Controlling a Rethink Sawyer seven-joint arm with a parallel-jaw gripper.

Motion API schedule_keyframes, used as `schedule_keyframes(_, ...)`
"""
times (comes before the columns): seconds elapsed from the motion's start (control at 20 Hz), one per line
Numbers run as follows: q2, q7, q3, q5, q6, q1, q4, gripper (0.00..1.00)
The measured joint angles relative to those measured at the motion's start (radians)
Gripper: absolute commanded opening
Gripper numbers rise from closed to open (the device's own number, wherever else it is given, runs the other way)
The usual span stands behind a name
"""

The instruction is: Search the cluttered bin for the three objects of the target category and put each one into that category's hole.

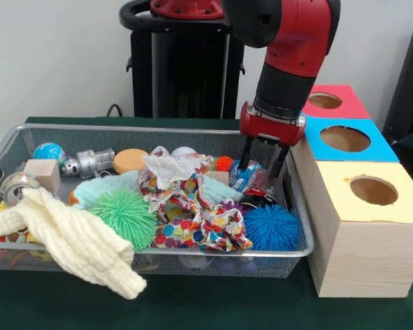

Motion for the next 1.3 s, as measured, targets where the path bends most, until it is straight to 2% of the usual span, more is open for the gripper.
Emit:
schedule_keyframes(0.55,0.003,0.0,-0.006,-0.023,-0.097,-0.009,0.0,1.0)
schedule_keyframes(1.3,0.013,0.0,-0.014,-0.052,-0.119,-0.039,0.001,1.0)
